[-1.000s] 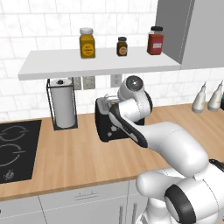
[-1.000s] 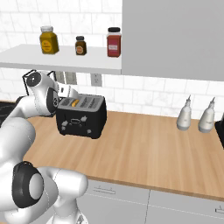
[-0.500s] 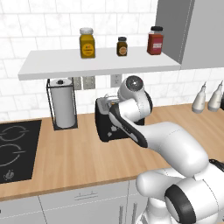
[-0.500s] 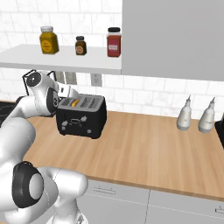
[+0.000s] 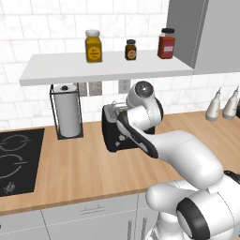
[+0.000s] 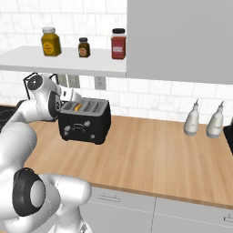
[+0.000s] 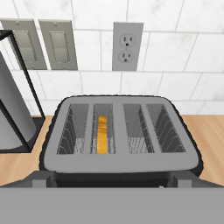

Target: Start the toaster. Once the lever pops up, take the bread to the plate on the dining counter.

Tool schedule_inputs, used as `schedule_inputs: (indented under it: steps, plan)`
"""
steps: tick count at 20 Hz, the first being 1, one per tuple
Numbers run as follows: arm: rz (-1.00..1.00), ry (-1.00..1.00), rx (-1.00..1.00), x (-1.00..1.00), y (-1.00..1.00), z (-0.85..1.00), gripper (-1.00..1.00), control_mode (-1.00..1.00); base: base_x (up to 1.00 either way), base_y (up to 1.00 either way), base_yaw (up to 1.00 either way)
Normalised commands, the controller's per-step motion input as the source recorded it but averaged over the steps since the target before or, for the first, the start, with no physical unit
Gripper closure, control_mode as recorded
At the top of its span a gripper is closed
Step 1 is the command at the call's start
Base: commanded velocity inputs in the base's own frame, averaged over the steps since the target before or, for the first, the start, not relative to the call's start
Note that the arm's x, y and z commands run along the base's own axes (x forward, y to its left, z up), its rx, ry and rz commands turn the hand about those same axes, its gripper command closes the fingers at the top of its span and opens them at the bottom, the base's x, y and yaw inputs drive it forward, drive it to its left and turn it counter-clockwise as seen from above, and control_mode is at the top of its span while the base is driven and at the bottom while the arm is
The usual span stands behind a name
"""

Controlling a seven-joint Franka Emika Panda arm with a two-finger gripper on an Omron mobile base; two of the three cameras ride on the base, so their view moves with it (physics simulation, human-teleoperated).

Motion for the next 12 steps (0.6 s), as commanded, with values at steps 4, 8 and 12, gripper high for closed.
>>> schedule_inputs:
  steps: [4, 8, 12]
  plan:
    - [0.00, 0.00, 0.00, 0.00, 0.00, 0.00, -1.00, -1.00, 0.00, 0.00, 0.00]
    - [0.00, 0.00, 0.00, 0.00, 0.00, 0.00, -1.00, -1.00, 0.00, 0.00, 0.00]
    - [0.00, 0.00, 0.00, 0.00, 0.00, 0.00, -1.00, -1.00, 0.00, 0.00, 0.00]
